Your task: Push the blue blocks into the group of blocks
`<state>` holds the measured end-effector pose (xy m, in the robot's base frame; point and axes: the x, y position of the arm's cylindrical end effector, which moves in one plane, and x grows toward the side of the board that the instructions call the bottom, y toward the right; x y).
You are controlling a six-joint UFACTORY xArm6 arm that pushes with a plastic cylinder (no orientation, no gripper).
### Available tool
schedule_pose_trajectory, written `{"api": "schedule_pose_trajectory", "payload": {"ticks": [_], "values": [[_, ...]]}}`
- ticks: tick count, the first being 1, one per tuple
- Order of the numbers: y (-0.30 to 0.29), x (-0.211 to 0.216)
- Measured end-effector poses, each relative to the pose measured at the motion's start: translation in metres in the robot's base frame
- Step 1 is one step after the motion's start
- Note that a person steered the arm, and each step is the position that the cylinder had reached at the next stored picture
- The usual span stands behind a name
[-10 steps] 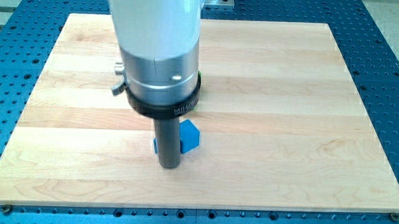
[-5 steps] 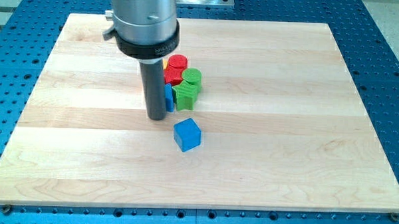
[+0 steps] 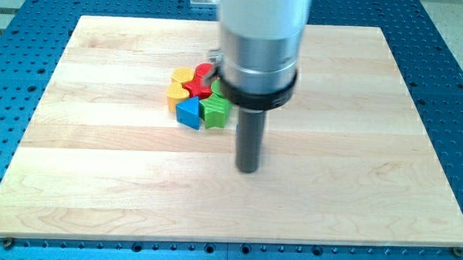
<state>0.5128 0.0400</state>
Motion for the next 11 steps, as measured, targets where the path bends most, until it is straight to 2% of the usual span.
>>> {"api": "schedule_pose_trajectory", "payload": {"ticks": [1, 2, 3, 4, 6, 7, 8, 9, 11], "values": [[0.019, -0.033], [0.019, -0.034], [0.004, 0.01], [-0.038, -0.008], [-0.016, -0.082], [-0.01, -0.09], [0.026, -0.089], [0.029, -0.076], [0.08, -0.092]]}}
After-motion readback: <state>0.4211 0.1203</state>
